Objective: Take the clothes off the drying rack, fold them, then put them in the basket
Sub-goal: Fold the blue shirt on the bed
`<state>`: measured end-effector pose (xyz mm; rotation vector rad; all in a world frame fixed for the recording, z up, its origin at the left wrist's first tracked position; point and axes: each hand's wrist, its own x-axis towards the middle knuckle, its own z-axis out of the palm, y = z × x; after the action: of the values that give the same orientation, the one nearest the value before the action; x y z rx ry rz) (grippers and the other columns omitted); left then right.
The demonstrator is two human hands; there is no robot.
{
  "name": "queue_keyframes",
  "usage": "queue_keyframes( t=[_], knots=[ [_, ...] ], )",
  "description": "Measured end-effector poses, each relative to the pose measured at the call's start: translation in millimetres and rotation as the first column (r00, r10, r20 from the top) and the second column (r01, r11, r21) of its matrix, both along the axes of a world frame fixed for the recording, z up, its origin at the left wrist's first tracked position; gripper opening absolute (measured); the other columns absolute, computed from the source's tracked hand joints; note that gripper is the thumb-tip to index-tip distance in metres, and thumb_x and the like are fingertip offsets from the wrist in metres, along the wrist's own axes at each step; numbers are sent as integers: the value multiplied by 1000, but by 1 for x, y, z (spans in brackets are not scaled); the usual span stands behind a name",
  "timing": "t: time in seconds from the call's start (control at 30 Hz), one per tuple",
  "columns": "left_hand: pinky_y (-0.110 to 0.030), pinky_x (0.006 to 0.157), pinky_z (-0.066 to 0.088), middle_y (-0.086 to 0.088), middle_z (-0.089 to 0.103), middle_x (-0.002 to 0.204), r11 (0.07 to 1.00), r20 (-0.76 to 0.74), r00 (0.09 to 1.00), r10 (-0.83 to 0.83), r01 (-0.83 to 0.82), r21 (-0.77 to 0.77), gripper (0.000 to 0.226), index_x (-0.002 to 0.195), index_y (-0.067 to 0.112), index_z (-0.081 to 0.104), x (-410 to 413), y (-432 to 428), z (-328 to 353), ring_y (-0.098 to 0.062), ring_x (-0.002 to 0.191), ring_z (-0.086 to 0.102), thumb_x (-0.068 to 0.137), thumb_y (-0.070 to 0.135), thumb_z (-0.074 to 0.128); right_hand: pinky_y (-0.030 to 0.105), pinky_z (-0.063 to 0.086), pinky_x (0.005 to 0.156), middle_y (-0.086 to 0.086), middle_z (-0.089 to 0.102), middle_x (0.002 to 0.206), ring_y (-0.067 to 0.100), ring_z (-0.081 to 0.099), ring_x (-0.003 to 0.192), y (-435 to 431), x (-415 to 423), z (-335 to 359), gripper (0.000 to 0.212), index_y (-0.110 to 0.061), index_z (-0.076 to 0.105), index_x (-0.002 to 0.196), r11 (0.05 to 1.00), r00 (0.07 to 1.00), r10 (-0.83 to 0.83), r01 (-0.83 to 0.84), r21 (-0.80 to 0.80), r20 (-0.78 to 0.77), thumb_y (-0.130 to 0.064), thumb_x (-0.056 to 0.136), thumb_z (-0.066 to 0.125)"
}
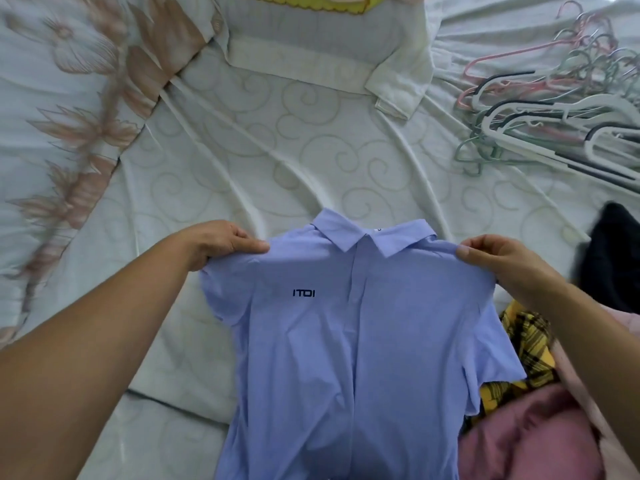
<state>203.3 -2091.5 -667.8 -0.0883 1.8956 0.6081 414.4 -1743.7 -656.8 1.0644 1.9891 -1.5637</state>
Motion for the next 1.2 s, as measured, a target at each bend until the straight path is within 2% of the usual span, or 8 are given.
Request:
queue_keyframes(
  t=[0.1,0.17,0.3,0.5,0.7,0.87,0.97,1.2],
  knots=[
    [-23,56,35,7,58,51,996,-162,983,-82,86,24,23,58,16,67,6,-5,21,-12,61,49,78,26,74,36,43,71,10,66,77,21,58,73,10,0,17,74,-10,72,76,953,931,286,-301,35,225,-72,37,77],
    [-22,58,33,2,57,59,992,-286,957,-55,85,91,17,69,12,67,10,-9,37,-11,64,47,83,20,69,34,46,68,9,67,73,20,60,69,16,-1,28,97,-7,71,75,947,923,310,-320,11,229,-77,9,76],
    [-24,58,32,-5,52,72,989,-507,861,29,48,137,12,83,5,64,21,-17,65,-14,66,43,90,14,60,20,44,45,1,59,58,10,55,51,11,1,62,82,-9,59,66,975,990,142,-143,-169,-18,-62,11,87],
    [-21,54,40,5,58,55,816,-377,776,505,-287,503,28,72,13,54,36,-28,126,-11,58,48,98,13,44,29,57,70,10,68,91,24,65,83,7,3,110,61,-13,71,75,907,955,-80,-49,-418,-285,-41,26,95],
    [-18,55,34,4,52,62,909,-657,681,322,-27,417,27,70,15,54,26,-44,201,-6,56,42,97,14,48,20,49,49,-6,65,60,5,60,51,7,-13,193,25,-23,68,58,960,881,5,-137,-246,-473,-37,45,85],
    [-10,49,37,0,49,67,905,-744,555,373,-40,424,28,70,20,52,-25,-44,251,0,50,46,93,5,53,17,49,47,-3,66,61,7,60,52,11,-66,245,79,-13,65,71,981,869,177,-191,17,-462,-58,11,89],
    [-2,46,35,8,55,63,858,-737,476,480,-79,508,28,69,22,52,-59,-39,276,5,50,49,91,4,56,16,53,57,-3,71,69,6,65,62,10,-109,275,88,-10,67,77,986,842,151,-164,21,-517,-58,6,89],
    [-11,61,42,15,59,62,717,-625,396,672,-138,683,22,69,26,58,-153,-28,345,3,62,51,86,14,65,16,52,62,-9,66,59,4,60,57,13,-210,356,41,-16,66,55,999,698,31,8,52,-716,-39,30,90]
  ],
)
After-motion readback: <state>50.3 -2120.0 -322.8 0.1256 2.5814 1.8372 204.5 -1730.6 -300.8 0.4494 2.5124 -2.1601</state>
